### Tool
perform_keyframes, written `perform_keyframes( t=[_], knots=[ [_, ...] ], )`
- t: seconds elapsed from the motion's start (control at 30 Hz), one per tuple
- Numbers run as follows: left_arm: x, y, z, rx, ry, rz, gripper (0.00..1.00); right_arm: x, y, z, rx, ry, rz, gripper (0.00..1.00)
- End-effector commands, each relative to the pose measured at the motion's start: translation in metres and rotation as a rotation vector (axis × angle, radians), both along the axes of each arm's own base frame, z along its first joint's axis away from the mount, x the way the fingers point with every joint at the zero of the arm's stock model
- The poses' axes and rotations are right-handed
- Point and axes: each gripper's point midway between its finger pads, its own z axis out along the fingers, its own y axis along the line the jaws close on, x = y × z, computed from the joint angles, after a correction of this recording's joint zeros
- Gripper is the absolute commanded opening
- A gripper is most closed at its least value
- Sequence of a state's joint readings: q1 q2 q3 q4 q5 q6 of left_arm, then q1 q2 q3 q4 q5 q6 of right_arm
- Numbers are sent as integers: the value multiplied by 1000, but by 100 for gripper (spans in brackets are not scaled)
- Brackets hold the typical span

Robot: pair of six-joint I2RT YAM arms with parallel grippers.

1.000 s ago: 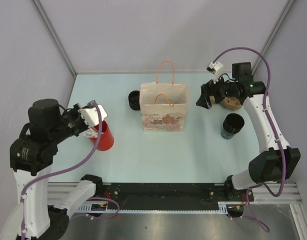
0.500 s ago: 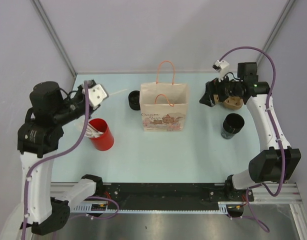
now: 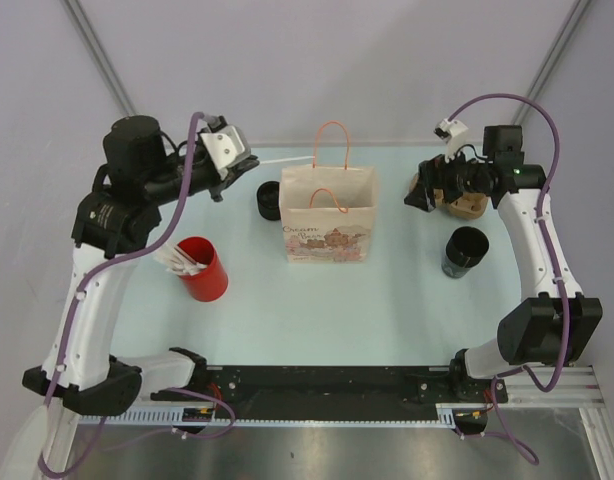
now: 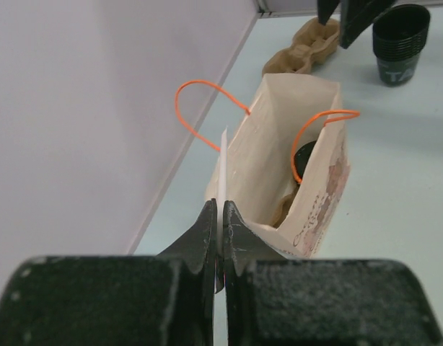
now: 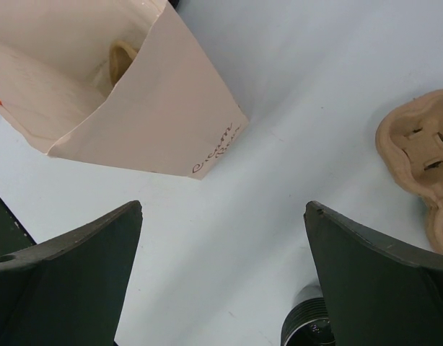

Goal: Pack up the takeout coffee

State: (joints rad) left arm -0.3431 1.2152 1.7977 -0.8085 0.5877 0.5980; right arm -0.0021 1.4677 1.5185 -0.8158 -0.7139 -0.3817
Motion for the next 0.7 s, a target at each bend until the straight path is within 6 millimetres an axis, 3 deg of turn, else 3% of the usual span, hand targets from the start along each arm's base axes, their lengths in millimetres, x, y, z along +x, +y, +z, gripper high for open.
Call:
perform_keyframes(
  t=[0.0, 0.3, 0.67],
  knots=[
    [-3, -16, 3, 37, -36, -31, 0, 5, -4, 8, 19, -33, -11, 100],
    [9, -30, -16, 101, -22, -5, 0, 5, -5, 6, 16, -29, -8, 100],
    [18, -54, -61, 204, 48, -65, 0, 5, -6, 6, 13, -30, -10, 100]
  ],
)
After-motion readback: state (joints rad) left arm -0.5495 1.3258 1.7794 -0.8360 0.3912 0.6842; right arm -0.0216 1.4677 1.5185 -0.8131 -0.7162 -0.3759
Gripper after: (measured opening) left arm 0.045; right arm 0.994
